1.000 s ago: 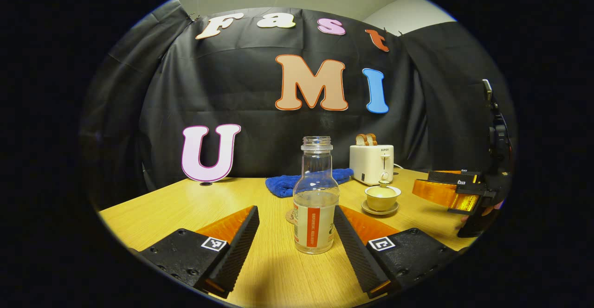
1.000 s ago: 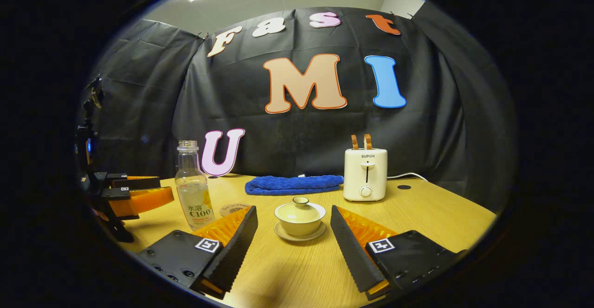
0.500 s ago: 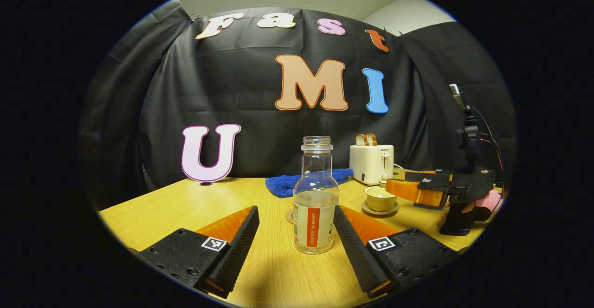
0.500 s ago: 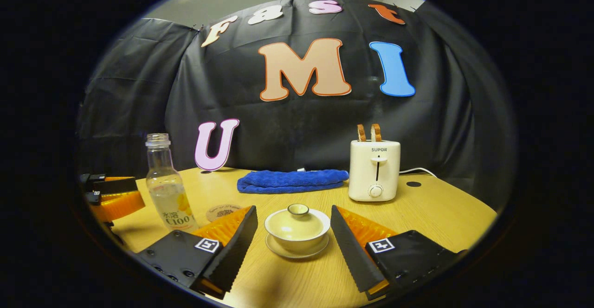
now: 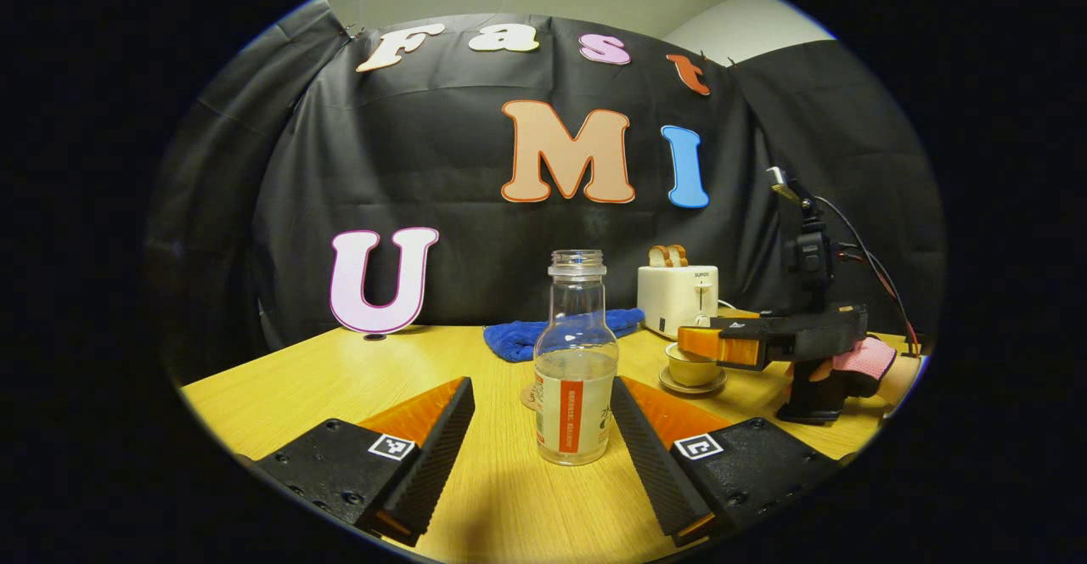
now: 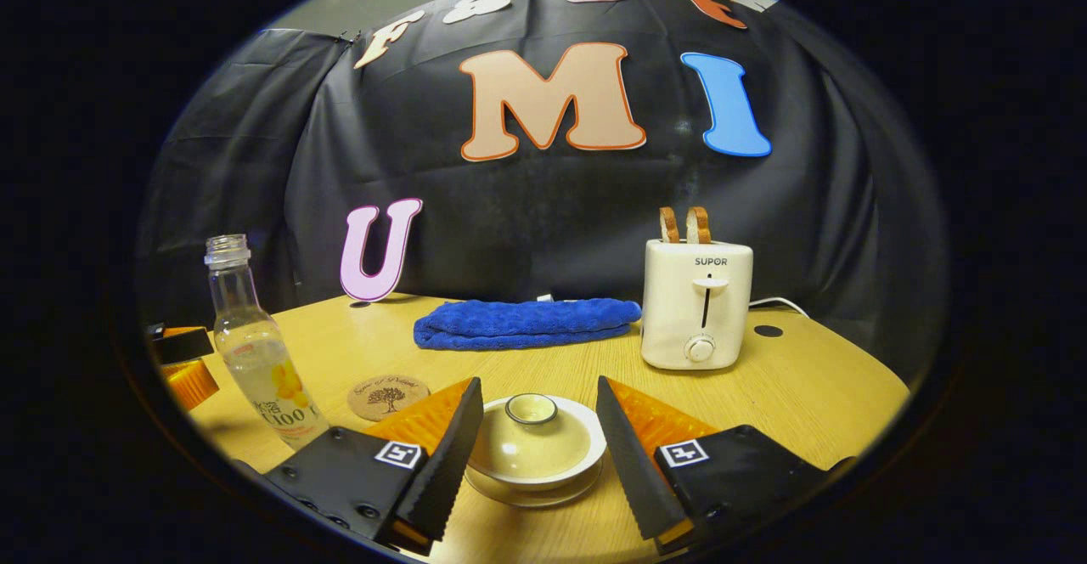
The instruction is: Open the teacup lid with one hand, grasp the water bottle and pour water into the teacup with the other hand; after pouring, place the water bottle on the coaster and then close the teacup lid.
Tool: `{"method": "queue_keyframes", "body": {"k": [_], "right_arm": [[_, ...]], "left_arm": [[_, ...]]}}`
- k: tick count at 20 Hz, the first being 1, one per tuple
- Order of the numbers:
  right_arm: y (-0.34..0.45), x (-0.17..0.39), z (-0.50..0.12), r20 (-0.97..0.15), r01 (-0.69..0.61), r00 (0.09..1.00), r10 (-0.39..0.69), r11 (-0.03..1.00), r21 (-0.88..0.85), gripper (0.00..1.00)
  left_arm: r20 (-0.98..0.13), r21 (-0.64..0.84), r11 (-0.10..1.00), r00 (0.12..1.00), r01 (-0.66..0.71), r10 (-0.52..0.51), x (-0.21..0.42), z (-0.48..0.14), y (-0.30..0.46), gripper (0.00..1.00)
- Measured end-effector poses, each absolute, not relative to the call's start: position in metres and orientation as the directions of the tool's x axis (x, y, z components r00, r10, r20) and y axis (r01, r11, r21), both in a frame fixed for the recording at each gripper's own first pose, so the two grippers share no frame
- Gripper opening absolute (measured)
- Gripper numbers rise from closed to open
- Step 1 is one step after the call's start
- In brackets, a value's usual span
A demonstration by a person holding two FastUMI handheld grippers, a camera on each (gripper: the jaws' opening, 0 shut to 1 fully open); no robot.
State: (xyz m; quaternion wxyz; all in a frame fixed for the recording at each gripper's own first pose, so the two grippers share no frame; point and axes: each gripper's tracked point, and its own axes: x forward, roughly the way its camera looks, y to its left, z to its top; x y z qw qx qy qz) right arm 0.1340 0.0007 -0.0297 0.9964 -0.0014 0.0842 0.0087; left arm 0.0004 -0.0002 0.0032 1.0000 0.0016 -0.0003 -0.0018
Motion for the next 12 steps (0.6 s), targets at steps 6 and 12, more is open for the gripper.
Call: {"method": "queue_keyframes", "body": {"k": [6, 12], "right_arm": [[0.0012, 0.1412, -0.0307, -0.160, -0.027, 0.987, 0.026, 1.000, -0.005, 0.46], [-0.0004, 0.1366, -0.0290, -0.158, -0.014, 0.987, 0.010, 1.000, -0.022, 0.31]], "left_arm": [[0.000, 0.003, 1.000, 1.000, 0.004, -0.004, 0.0008, 0.0032, 0.0000, 0.94], [0.000, 0.003, 1.000, 1.000, 0.004, -0.004, 0.0010, 0.0032, -0.0002, 0.94]]}}
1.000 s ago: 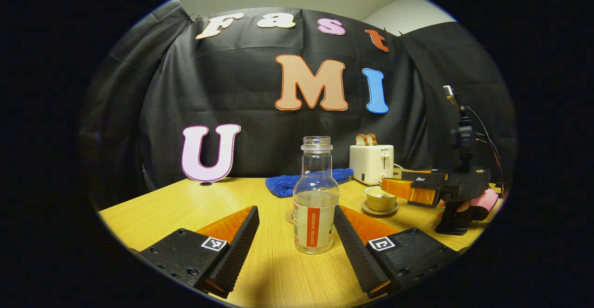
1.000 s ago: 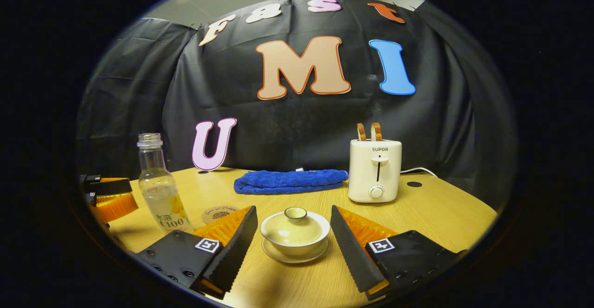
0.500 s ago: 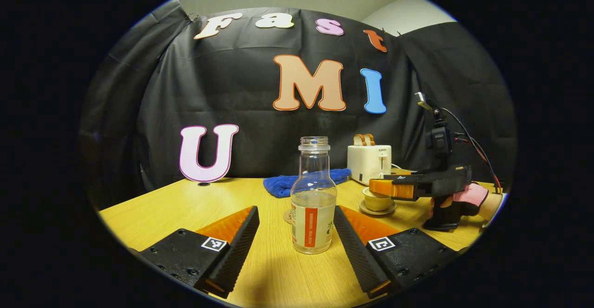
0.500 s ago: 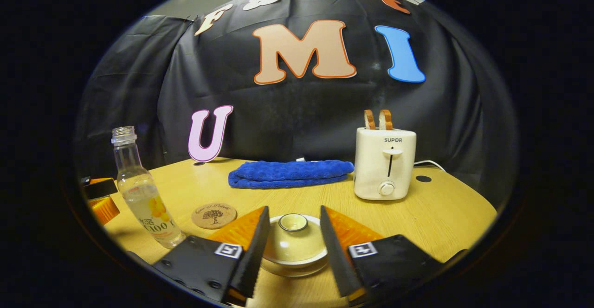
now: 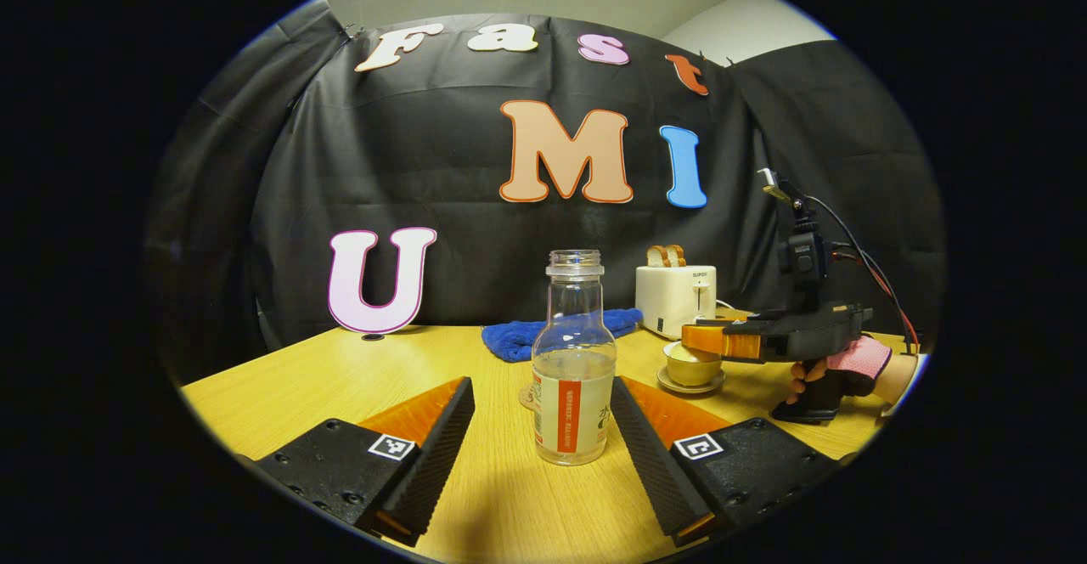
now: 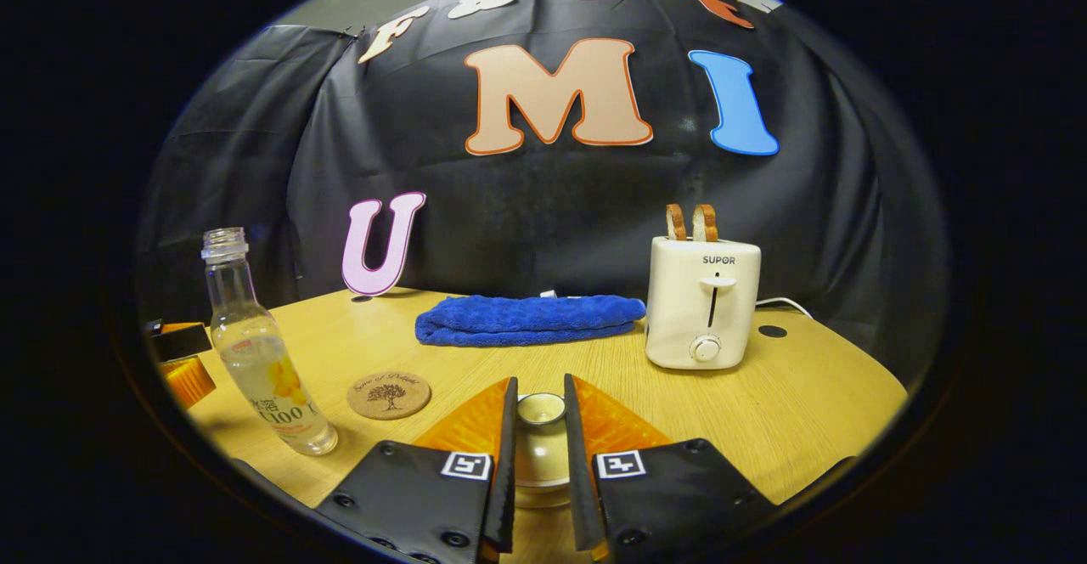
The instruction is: Open the teacup lid with one hand, grasp the water bottle and pour water into the teacup with the other hand; after pouring, place the water bottle on the coaster and then close the teacup lid.
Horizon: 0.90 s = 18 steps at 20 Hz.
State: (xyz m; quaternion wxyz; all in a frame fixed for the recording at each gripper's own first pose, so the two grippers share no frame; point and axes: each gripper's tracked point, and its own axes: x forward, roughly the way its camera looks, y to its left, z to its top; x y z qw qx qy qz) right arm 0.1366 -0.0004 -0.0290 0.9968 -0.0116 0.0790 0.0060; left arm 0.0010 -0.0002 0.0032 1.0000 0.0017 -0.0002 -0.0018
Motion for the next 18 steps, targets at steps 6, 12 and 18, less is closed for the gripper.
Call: {"method": "queue_keyframes", "body": {"k": [6, 12, 18], "right_arm": [[-0.002, 0.127, -0.016, -0.081, -0.012, 0.997, 0.012, 1.000, -0.010, 0.31], [-0.008, 0.098, -0.012, -0.055, -0.004, 0.998, 0.004, 1.000, -0.003, 0.30], [-0.022, 0.057, -0.004, 0.000, 0.040, 0.999, -0.040, 0.999, -0.005, 0.31]], "left_arm": [[0.000, 0.003, 1.000, 1.000, 0.003, -0.003, 0.001, 0.003, 0.000, 0.94], [-0.003, 0.004, 1.000, 1.000, 0.006, -0.006, 0.002, 0.002, -0.002, 0.94], [-0.005, 0.005, 1.000, 1.000, 0.016, -0.016, 0.001, 0.003, -0.003, 0.94]]}}
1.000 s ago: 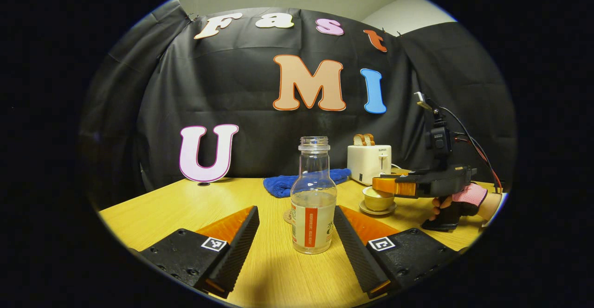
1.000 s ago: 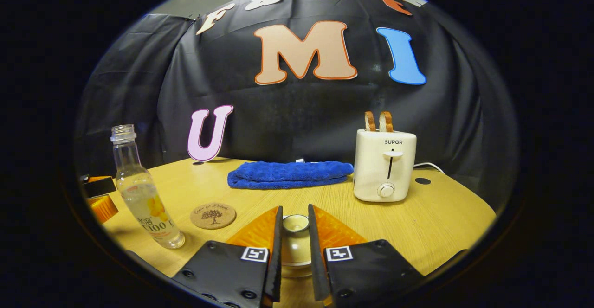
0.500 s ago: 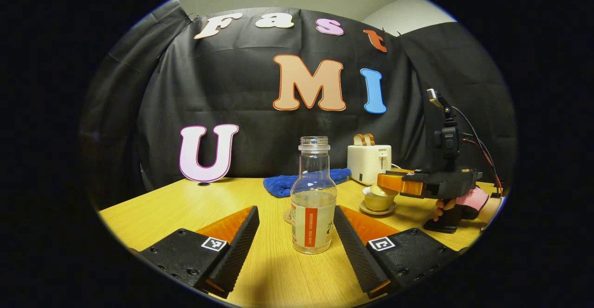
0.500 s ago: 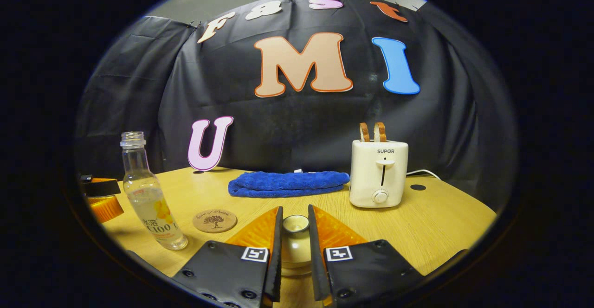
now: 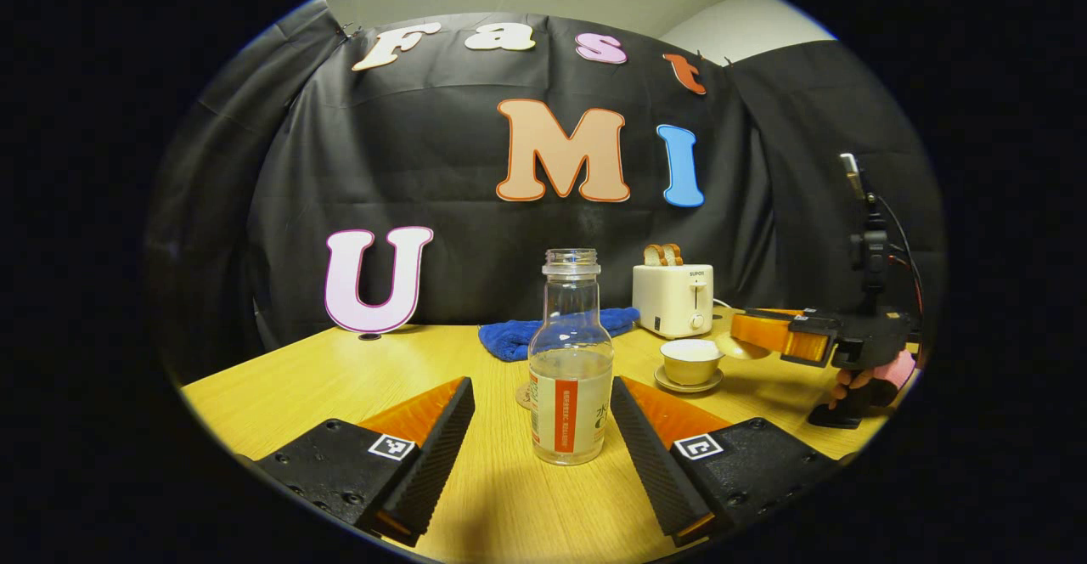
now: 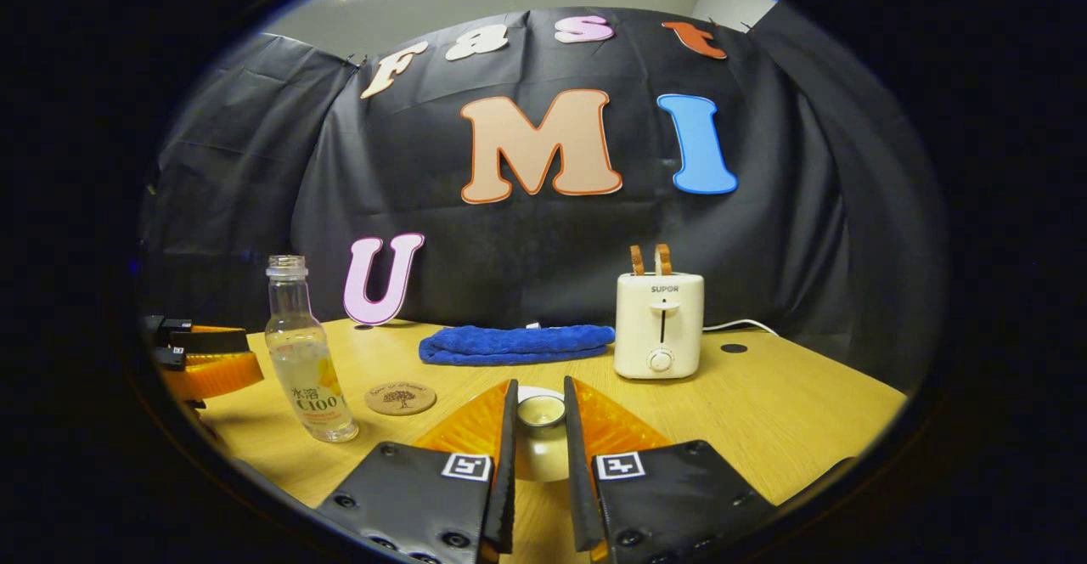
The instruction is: Open the teacup lid with one hand, grasp the water bottle and pour water into the teacup with the other hand; after pouring, place the water bottle on the coaster and then close the teacup lid.
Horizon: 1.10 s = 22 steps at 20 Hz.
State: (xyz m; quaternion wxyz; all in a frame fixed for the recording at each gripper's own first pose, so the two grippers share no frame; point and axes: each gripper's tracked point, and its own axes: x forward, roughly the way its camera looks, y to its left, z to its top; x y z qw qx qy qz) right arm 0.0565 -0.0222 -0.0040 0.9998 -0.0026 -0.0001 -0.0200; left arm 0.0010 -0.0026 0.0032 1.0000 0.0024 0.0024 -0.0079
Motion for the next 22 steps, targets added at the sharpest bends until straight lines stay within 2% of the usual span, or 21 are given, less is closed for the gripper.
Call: {"method": "queue_keyframes", "body": {"k": [7, 13, 22], "right_arm": [[-0.035, 0.024, 0.000, 0.007, 0.086, 0.996, -0.086, 0.996, -0.007, 0.31], [-0.037, 0.013, 0.000, 0.003, 0.076, 0.997, -0.076, 0.997, -0.007, 0.31], [-0.044, 0.004, 0.001, -0.001, 0.082, 0.997, -0.082, 0.997, -0.008, 0.31]], "left_arm": [[-0.024, 0.005, 0.998, 0.998, 0.059, -0.059, 0.014, -0.001, -0.013, 0.94], [-0.139, -0.005, 0.997, 0.987, 0.076, -0.076, 0.037, -0.018, -0.019, 0.94], [-0.223, 0.004, 0.997, 0.972, 0.078, -0.075, 0.067, -0.032, -0.024, 0.94]]}}
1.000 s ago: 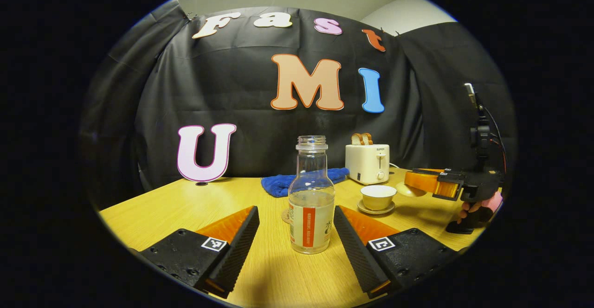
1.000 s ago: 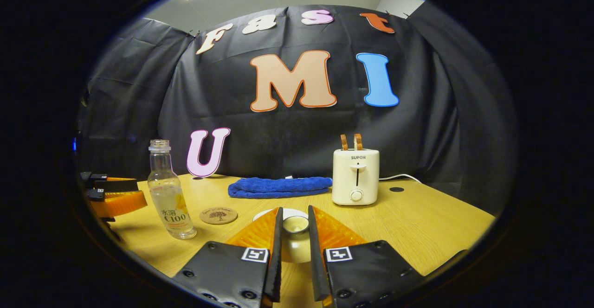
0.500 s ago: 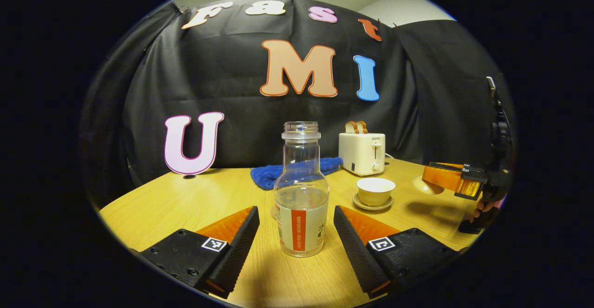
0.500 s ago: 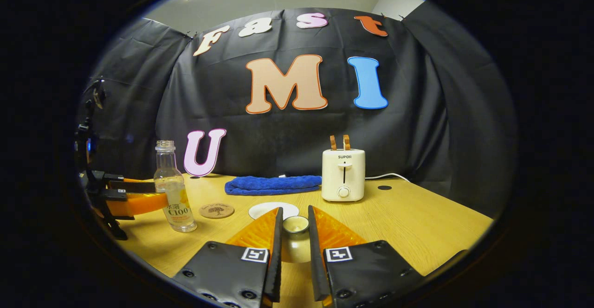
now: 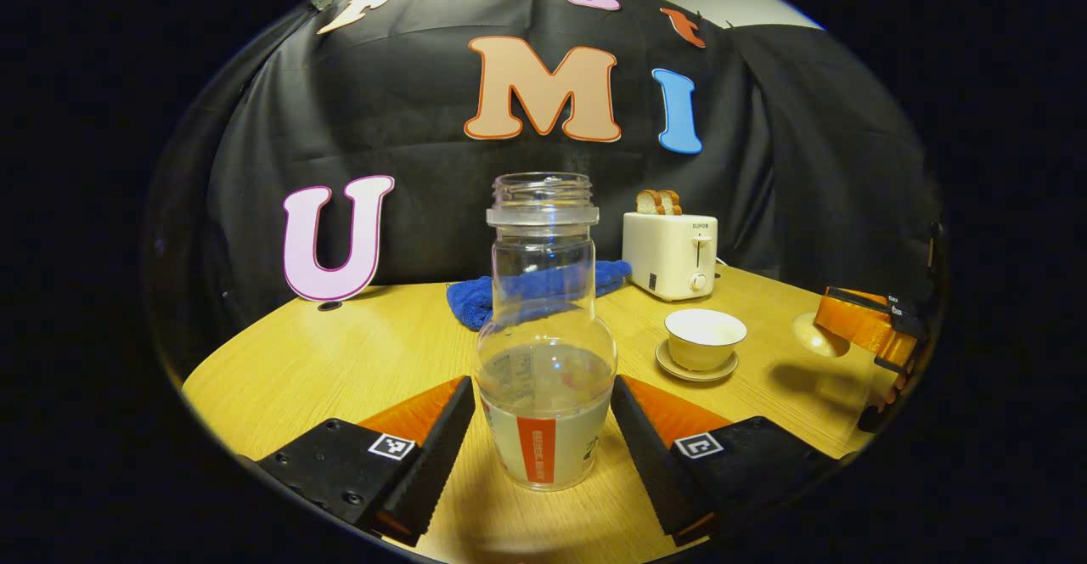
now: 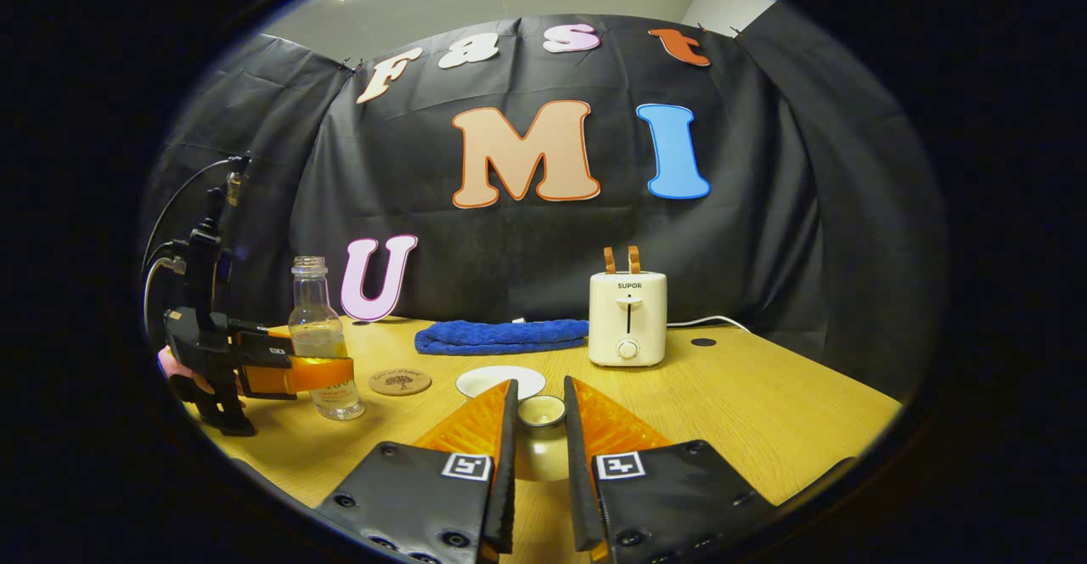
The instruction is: Open the teacup lid with one hand, grasp the water bottle and pour water into the teacup with the other hand; after pouring, place the water bottle on the coaster and then close the teacup lid.
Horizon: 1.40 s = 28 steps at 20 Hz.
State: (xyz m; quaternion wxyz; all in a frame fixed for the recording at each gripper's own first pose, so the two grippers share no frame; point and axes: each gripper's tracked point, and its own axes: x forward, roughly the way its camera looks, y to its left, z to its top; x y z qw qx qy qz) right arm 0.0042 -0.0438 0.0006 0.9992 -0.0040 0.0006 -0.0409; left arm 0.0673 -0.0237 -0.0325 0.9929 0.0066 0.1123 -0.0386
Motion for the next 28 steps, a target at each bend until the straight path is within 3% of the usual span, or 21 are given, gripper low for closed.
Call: {"method": "queue_keyframes", "body": {"k": [2, 3, 8, 13, 17, 21, 28], "right_arm": [[-0.049, -0.004, 0.002, 0.002, 0.097, 0.995, -0.097, 0.995, -0.008, 0.30], [-0.051, -0.006, 0.001, 0.002, 0.103, 0.995, -0.103, 0.995, -0.008, 0.30], [-0.061, -0.014, 0.003, 0.004, 0.130, 0.992, -0.130, 0.991, -0.008, 0.31], [-0.073, -0.018, 0.002, 0.002, 0.150, 0.989, -0.150, 0.989, -0.009, 0.30], [-0.090, -0.023, 0.004, 0.005, 0.185, 0.983, -0.184, 0.983, -0.010, 0.30], [-0.102, -0.025, 0.004, 0.006, 0.206, 0.979, -0.206, 0.979, -0.011, 0.30], [-0.120, -0.031, 0.004, 0.005, 0.234, 0.972, -0.234, 0.972, -0.010, 0.31]], "left_arm": [[-0.234, 0.012, 0.997, 0.969, 0.079, -0.074, 0.069, -0.033, -0.025, 0.87], [-0.237, 0.014, 0.997, 0.969, 0.077, -0.072, 0.069, -0.035, -0.024, 0.75], [-0.238, 0.029, 0.998, 0.970, 0.053, -0.045, 0.071, -0.033, -0.022, 0.71], [-0.304, 0.268, 0.963, 0.951, 0.026, 0.059, 0.083, -0.028, -0.011, 0.71], [-0.312, 0.502, 0.864, 0.940, 0.043, 0.134, 0.102, -0.022, -0.009, 0.72], [-0.274, 0.727, 0.680, 0.947, 0.090, 0.168, 0.117, -0.013, -0.024, 0.72], [-0.310, 0.846, 0.506, 0.927, 0.166, 0.213, 0.130, -0.027, -0.033, 0.71]]}}
